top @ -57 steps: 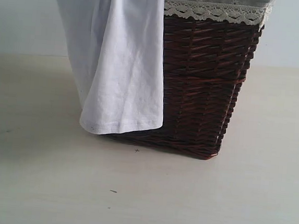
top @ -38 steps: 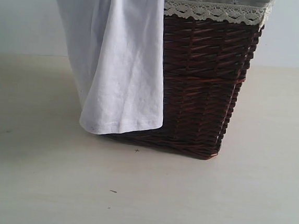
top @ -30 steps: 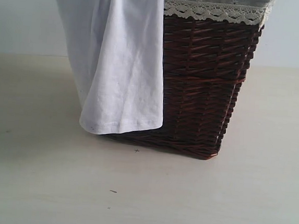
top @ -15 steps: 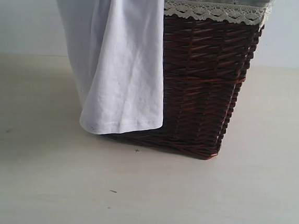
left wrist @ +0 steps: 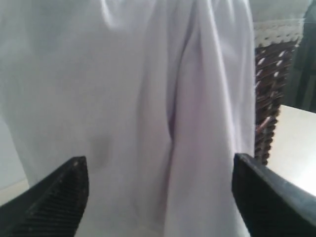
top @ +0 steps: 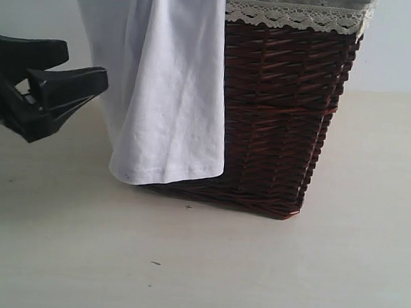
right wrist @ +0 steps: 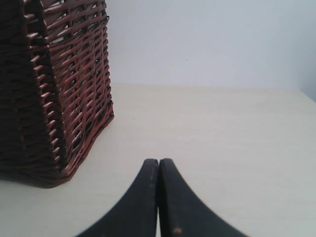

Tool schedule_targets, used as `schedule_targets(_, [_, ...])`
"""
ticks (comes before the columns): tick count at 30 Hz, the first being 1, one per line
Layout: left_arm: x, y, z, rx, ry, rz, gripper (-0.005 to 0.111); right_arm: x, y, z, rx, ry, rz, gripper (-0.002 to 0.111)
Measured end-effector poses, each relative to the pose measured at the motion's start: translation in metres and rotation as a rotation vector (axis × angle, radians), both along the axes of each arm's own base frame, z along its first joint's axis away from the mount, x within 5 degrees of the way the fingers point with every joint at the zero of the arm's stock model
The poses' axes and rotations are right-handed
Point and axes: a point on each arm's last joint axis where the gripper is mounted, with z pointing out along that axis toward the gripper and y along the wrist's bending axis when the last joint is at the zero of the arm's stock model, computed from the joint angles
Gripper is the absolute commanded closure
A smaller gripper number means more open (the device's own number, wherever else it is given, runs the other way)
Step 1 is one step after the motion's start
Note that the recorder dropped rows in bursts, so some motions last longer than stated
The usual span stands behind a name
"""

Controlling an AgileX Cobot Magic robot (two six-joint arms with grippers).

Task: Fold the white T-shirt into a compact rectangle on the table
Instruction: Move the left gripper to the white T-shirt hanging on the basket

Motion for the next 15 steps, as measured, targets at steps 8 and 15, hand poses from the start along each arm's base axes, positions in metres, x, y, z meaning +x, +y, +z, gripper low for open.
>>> schedule_targets(8, [0.048, -0.01, -0.011, -0.027, -0.019, 0.021, 0.03, 0.0, 0.0, 0.0, 0.0, 0.0, 0.0, 0.108])
schedule_targets(15, [0.068, -0.011, -0.02, -0.024, 0.005, 0.058, 0.053, 0.0, 0.0, 0.0, 0.0, 0.0, 0.0, 0.108])
